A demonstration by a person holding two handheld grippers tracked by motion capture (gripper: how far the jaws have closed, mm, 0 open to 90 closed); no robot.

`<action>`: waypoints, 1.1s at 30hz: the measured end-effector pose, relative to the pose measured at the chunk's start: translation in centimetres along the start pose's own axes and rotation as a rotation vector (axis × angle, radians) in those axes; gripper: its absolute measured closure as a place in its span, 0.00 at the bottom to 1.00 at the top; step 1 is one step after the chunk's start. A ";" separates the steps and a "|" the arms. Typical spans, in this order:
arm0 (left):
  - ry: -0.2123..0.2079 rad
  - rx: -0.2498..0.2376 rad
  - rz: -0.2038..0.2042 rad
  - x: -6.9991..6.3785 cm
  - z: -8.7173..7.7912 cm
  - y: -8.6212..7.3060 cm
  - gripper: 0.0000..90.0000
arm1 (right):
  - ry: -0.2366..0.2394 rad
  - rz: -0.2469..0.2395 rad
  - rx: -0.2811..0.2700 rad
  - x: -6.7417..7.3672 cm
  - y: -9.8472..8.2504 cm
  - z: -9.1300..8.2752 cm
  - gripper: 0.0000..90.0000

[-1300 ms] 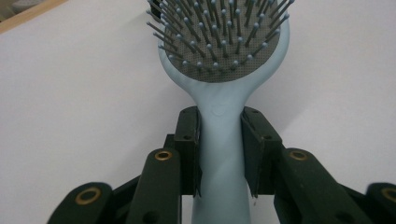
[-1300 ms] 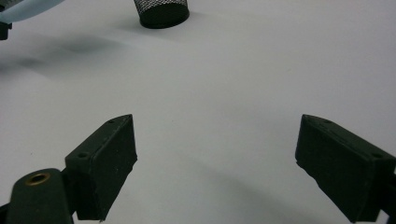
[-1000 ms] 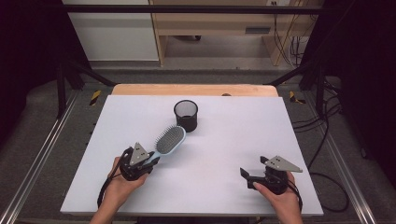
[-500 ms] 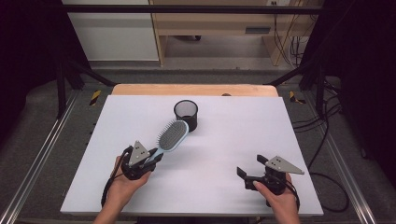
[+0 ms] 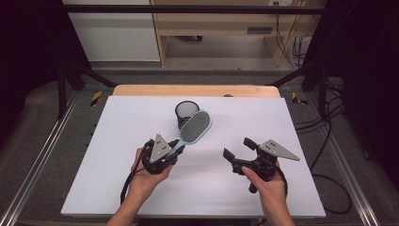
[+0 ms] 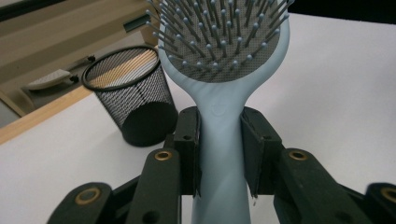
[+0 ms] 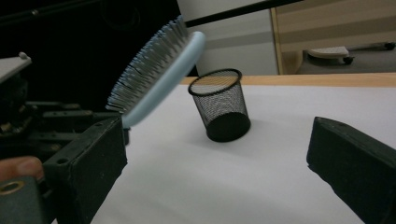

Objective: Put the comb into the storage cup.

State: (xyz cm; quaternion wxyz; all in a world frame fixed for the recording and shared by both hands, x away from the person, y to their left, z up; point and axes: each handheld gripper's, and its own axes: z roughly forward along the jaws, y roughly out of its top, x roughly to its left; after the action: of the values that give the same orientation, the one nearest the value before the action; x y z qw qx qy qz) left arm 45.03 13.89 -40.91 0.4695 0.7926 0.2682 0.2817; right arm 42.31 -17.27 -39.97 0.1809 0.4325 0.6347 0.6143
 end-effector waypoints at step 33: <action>0.000 -0.126 0.023 -3.7 0.8 1.8 0.77 | 0.086 0.099 -0.045 4.1 2.1 4.7 0.04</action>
State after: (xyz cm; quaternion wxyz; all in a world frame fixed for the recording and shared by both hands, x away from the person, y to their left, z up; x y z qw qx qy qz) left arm 43.28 10.16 -40.37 0.5154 0.7643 0.2410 0.3035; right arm 44.27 -11.41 -37.60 0.1326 0.4325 0.6057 0.6546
